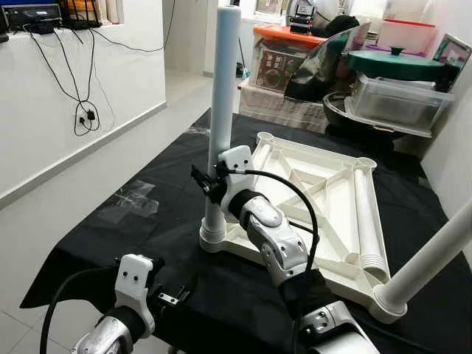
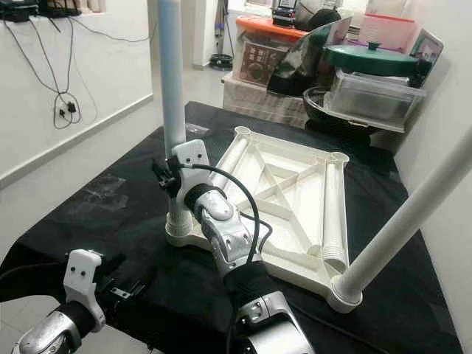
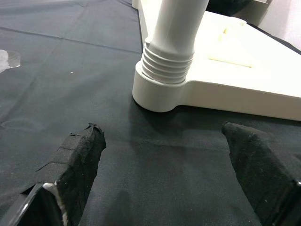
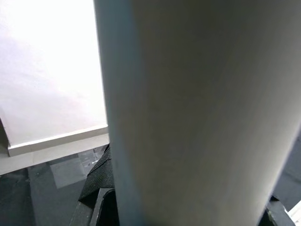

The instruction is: Building children table

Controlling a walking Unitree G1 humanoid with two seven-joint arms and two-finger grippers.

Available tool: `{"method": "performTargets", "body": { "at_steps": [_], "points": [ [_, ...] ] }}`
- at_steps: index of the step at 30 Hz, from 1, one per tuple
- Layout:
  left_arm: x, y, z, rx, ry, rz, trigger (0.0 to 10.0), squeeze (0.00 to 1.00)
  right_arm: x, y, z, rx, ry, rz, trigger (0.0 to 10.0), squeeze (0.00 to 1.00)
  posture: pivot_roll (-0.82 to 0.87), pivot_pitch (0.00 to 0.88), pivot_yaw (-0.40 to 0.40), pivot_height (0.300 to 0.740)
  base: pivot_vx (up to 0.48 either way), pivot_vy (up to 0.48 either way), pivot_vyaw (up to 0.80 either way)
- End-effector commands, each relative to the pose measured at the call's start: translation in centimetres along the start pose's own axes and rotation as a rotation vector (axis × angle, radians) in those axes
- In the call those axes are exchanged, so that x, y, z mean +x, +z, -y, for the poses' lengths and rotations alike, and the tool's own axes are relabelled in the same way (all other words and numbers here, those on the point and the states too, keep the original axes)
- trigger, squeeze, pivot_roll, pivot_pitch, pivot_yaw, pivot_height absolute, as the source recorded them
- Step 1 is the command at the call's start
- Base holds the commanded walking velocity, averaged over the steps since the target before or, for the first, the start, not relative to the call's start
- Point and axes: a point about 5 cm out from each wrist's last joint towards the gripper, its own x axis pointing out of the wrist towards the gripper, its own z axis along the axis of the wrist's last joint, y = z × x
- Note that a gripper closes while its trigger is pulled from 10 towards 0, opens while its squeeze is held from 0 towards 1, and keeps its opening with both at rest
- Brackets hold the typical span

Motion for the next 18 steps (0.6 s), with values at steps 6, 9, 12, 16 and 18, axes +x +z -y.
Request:
{"method": "performTargets", "body": {
  "at_steps": [6, 9, 12, 16, 18],
  "points": [
    [0.3, -0.2, 0.2, 0.013, -0.013, -0.006, 10.0, 0.0, -0.8, -4.6, 0.4, 0.039, -0.029, -0.237, 10.0, 0.0, 0.09, 0.0, -0.116, 0.74, 0.0, 0.0, 0.0],
    [0.4, -0.2, 0.2, 0.014, -0.016, -0.006, 10.0, 0.0, -0.7, -4.1, 0.5, 0.033, -0.025, -0.226, 10.0, 0.0, 0.09, 0.0, -0.115, 0.74, 0.0, 0.0, 0.0],
    [0.4, -0.3, 0.2, 0.014, -0.016, -0.006, 10.0, 0.0, -0.7, -4.0, 0.5, 0.031, -0.027, -0.221, 10.0, 0.0, 0.09, 0.0, -0.115, 0.74, 0.0, 0.0, 0.0],
    [0.4, -0.2, 0.2, 0.014, -0.016, -0.006, 10.0, 0.0, -0.7, -3.9, 0.5, 0.032, -0.03, -0.216, 10.0, 0.0, 0.09, 0.0, -0.115, 0.74, 0.0, 0.0, 0.0],
    [0.3, -0.2, 0.2, 0.014, -0.016, -0.007, 10.0, 0.0, -0.8, -3.6, 0.5, 0.031, -0.031, -0.206, 10.0, 0.0, 0.09, 0.0, -0.114, 0.74, 0.0, 0.0, 0.0]
  ]
}}
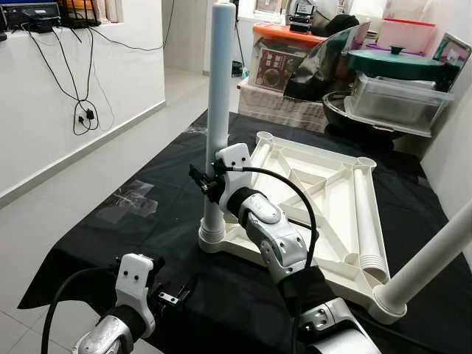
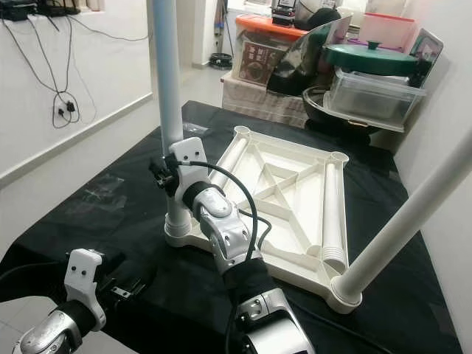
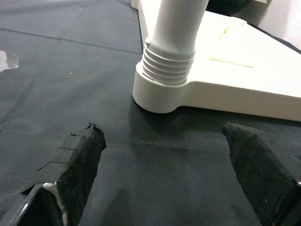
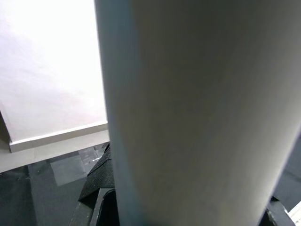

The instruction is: Building children table

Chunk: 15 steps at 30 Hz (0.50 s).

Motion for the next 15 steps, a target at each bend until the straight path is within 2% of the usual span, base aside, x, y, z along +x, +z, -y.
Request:
{"method": "performTargets", "body": {
  "at_steps": [1, 15],
  "points": [
    [0.2, -0.19, 0.27, 0.011, -0.013, -0.01, 10.0, 0.0, -0.78, -3.92, 0.3, 0.04, -0.029, -0.182, 10.0, 0.0, 0.09, 0.0, -0.113, 0.74, 0.0, 0.0, 0.0],
    [0.28, -0.16, 0.16, 0.013, -0.016, -0.009, 10.0, 0.0, -0.76, -3.14, 0.33, 0.042, -0.027, -0.167, 10.0, 0.0, 0.09, 0.0, -0.11, 0.74, 0.0, 0.0, 0.0]
  ]
}}
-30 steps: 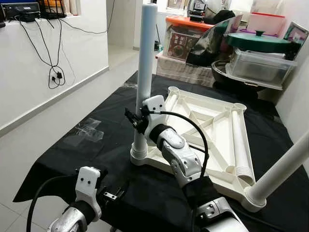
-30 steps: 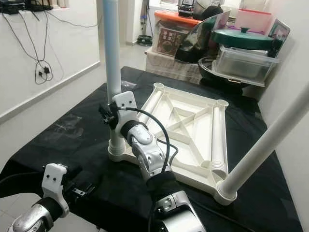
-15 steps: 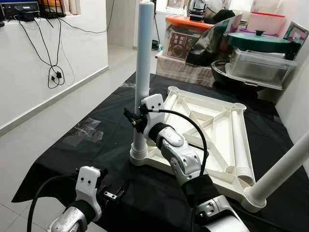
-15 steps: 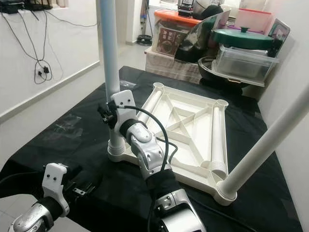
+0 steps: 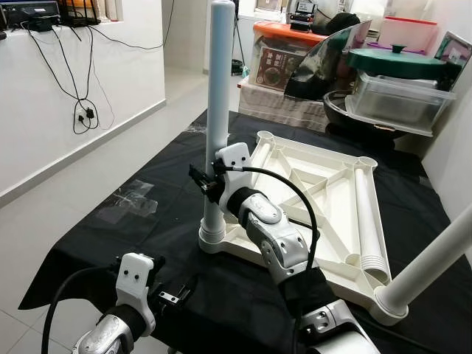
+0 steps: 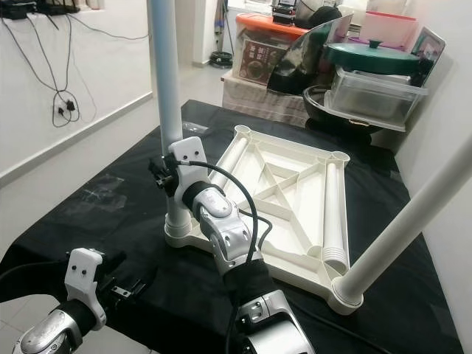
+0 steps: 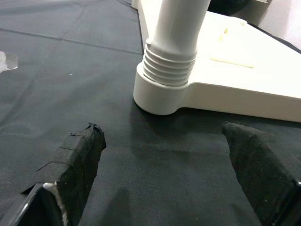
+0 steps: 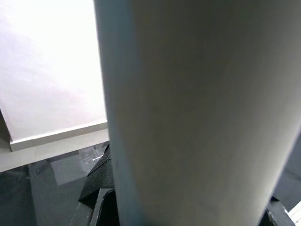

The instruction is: Building children table

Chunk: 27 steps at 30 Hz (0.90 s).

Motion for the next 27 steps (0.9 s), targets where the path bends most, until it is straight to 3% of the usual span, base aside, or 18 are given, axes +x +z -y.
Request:
{"method": "performTargets", "body": {
  "at_steps": [1, 27],
  "points": [
    [0.2, -0.2, 0.2, 0.011, -0.013, -0.012, 10.0, 0.0, -0.5, -3.3, 0.4, 0.038, -0.022, -0.164, 10.0, 0.0, 0.09, 0.0, -0.11, 0.74, 0.0, 0.0, 0.0],
    [0.2, -0.2, 0.1, 0.016, -0.019, -0.014, 10.0, 0.0, -0.8, -2.1, 0.5, 0.064, -0.04, -0.124, 10.0, 0.0, 0.08, 0.0, -0.099, 0.74, 0.0, 0.0, 0.0]
  ]
}}
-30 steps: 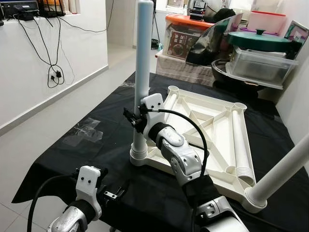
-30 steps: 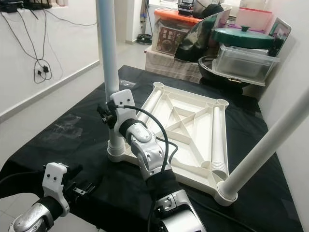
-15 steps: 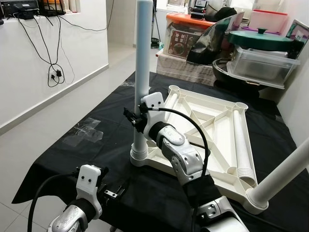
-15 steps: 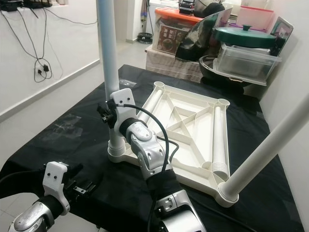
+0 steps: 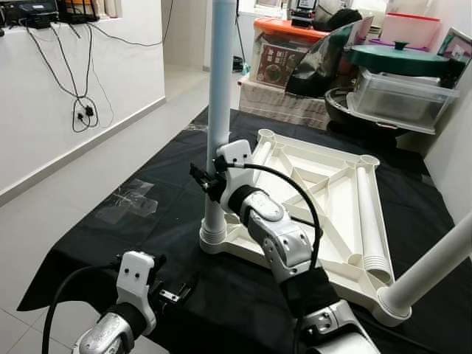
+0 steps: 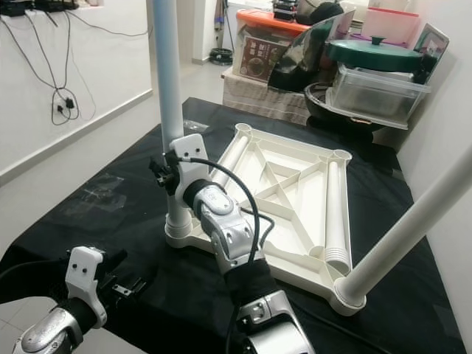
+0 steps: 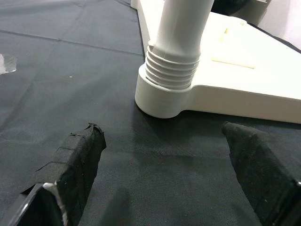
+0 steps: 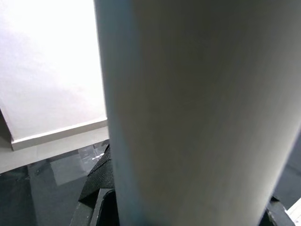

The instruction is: Building children table

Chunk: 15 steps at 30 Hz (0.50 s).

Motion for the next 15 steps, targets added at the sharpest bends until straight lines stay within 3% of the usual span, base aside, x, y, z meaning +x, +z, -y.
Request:
{"method": "performTargets", "body": {
  "at_steps": [1, 5, 6, 7, 8, 9, 15],
  "points": [
    [0.0, -0.3, 0.1, 0.012, -0.01, -0.021, 10.0, 0.0, -0.5, -2.9, 0.5, 0.053, -0.033, -0.126, 10.0, 0.0, 0.08, 0.0, -0.099, 0.74, 0.0, 0.0, 0.0],
    [0.0, -0.3, 0.1, 0.012, -0.011, -0.022, 10.0, 0.0, -0.6, -2.9, 0.4, 0.058, -0.034, -0.124, 10.0, 0.0, 0.08, 0.0, -0.097, 0.74, 0.0, 0.0, 0.0],
    [0.0, -0.3, 0.1, 0.013, -0.012, -0.023, 10.0, 0.0, -0.6, -2.8, 0.4, 0.063, -0.035, -0.119, 10.0, 0.46, 0.08, 0.0, -0.095, 0.74, 0.0, 0.0, 0.0],
    [0.0, -0.3, 0.0, 0.014, -0.014, -0.024, 10.0, 0.0, -0.7, -2.7, 0.4, 0.066, -0.038, -0.111, 10.0, 0.7, 0.08, 0.0, -0.095, 0.74, 0.0, 0.0, 0.0],
    [0.0, -0.3, 0.0, 0.014, -0.014, -0.024, 10.0, 0.0, -0.7, -2.7, 0.4, 0.066, -0.038, -0.111, 10.0, 0.7, 0.08, 0.0, -0.095, 0.74, 0.0, 0.0, 0.0],
    [0.0, -0.3, 0.0, 0.014, -0.015, -0.024, 10.0, 0.0, -0.7, -2.5, 0.5, 0.067, -0.041, -0.101, 10.0, 1.0, 0.08, 0.0, -0.093, 0.74, 0.0, 0.0, 0.0],
    [0.1, -0.3, 0.0, 0.016, -0.016, -0.026, 10.0, 0.0, -0.7, -1.7, 0.6, 0.068, -0.04, -0.063, 10.0, 1.0, 0.08, 0.0, -0.091, 0.74, 0.0, 0.0, 0.0]
  ]
}}
